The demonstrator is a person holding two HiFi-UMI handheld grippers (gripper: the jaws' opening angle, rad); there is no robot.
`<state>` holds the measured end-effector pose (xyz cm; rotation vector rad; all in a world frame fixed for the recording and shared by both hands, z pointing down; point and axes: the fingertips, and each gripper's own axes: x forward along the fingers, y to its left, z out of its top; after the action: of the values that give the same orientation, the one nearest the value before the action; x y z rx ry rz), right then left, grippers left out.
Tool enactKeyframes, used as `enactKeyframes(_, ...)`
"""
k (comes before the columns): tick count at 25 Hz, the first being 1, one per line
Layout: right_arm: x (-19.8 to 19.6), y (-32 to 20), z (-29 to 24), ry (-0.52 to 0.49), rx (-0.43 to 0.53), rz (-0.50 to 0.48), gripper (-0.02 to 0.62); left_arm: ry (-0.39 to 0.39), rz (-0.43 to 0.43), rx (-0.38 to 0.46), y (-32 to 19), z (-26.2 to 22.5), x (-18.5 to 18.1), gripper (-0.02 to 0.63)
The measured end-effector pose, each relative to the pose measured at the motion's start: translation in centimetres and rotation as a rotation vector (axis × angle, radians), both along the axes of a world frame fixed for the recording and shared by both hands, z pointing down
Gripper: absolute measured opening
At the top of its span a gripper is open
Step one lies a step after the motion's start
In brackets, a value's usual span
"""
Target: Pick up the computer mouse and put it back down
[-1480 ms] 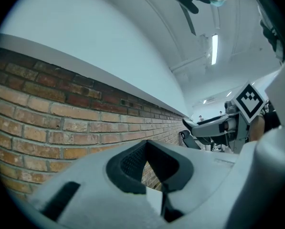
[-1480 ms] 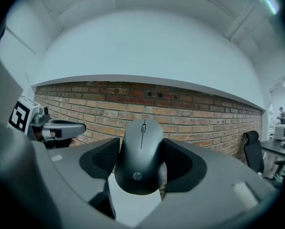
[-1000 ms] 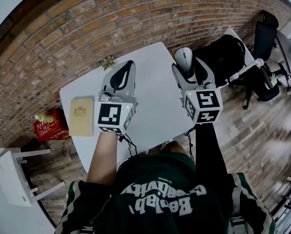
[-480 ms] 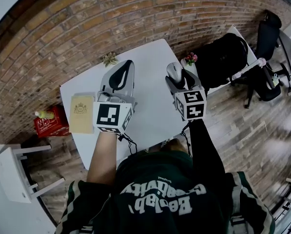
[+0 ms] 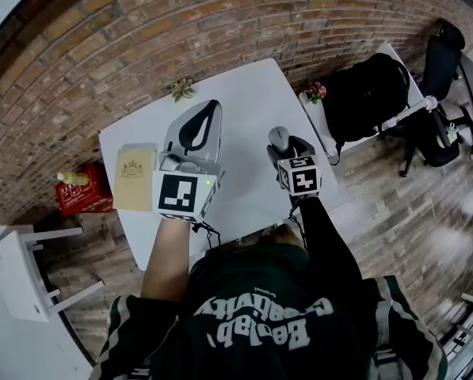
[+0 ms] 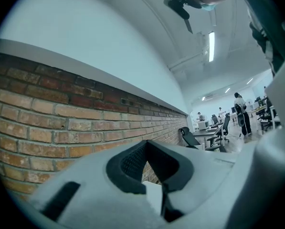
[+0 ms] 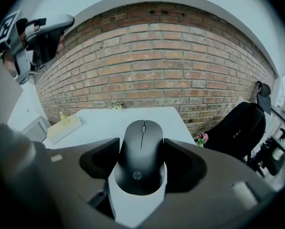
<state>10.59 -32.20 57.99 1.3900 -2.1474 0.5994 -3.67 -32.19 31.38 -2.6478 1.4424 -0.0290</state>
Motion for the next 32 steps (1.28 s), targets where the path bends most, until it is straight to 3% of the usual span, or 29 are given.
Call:
enactKeyframes(18, -2.1, 3.5, 11.0, 0.046, -0.264, -0.034, 0.304, -0.029, -0.030, -0.072, -0.8, 3.0, -2.6, 0.006)
enactKeyframes(26, -2.3, 4.7, 13.6, 0.084, -0.326, -0.056, 0.305, -0.029, -0.056, -0.058, -1.3, 3.1, -3.2, 0.006)
enactKeyframes(32, -2.2, 4.6, 13.5, 0.098, -0.321, -0.055, 0.310, -0.029, -0.075, -0.069, -1.3, 3.6, -3.9, 0.006)
